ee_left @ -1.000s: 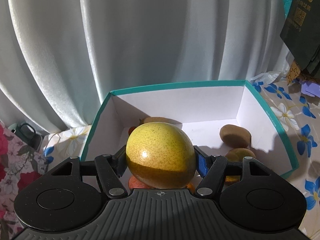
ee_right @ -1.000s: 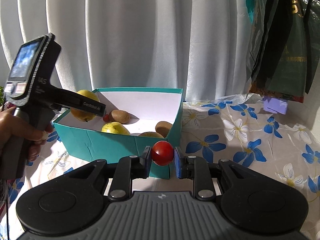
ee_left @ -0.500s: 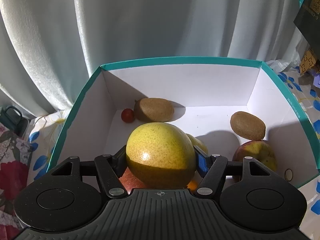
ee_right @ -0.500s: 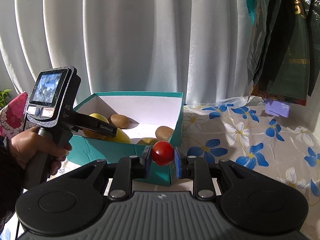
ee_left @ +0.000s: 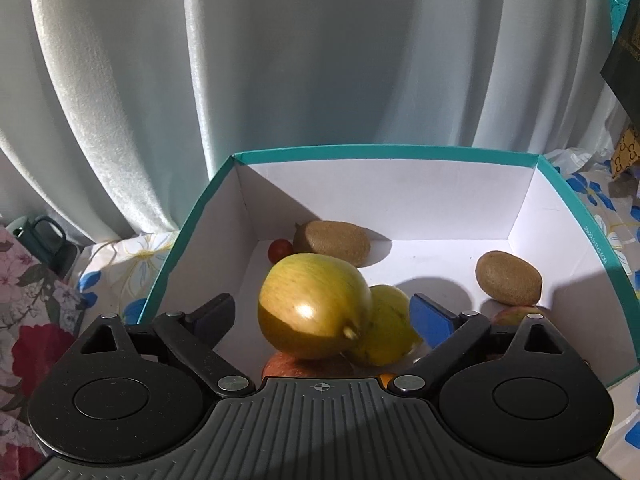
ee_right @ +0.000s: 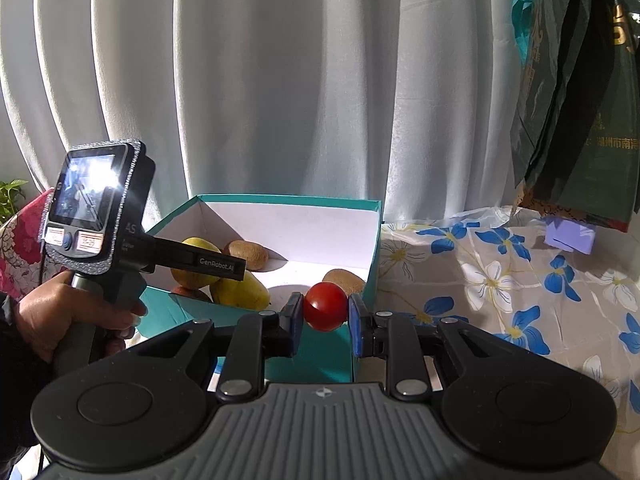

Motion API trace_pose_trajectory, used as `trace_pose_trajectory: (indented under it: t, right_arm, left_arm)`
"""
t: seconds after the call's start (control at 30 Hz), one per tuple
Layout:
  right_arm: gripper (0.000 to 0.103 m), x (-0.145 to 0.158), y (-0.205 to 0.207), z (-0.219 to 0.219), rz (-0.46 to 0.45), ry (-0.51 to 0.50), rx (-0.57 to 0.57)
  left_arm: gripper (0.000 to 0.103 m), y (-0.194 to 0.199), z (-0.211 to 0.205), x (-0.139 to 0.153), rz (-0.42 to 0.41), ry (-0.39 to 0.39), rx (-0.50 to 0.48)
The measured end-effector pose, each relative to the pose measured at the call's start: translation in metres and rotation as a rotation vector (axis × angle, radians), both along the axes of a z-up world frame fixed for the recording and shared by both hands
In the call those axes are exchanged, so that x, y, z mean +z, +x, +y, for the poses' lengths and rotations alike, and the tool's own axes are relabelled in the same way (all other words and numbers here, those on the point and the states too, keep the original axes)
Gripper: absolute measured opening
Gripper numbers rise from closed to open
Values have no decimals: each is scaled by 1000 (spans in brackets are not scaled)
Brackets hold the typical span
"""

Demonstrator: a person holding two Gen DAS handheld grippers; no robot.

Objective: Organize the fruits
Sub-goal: 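Lower the yellow pear into the box and open the left gripper, then lower the cherry tomato into the box and open the right gripper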

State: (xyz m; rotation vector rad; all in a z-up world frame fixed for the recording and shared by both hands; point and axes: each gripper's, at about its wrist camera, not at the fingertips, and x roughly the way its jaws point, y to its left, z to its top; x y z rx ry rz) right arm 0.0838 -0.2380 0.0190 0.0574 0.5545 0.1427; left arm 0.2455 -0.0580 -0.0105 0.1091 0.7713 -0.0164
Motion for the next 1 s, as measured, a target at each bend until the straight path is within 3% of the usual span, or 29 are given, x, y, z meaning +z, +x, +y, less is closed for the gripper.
trace_pose_trajectory:
  t: [0.27,0.4,0.57,1.0]
  right_arm:
    - [23,1,9,0,-5,3,6]
    - [23,1,14,0,-3,8,16]
    - [23,0,27,2,6,6,24]
    - [23,-20,76,13,107,-18,38]
  left_arm:
    - [101,-16,-2,16,-27,8,-10]
    - [101,-35,2,28,-72,33,43]
    - [102,-76,21,44,-125,-3,125]
    - [103,-102,29,45,-46,-18,181]
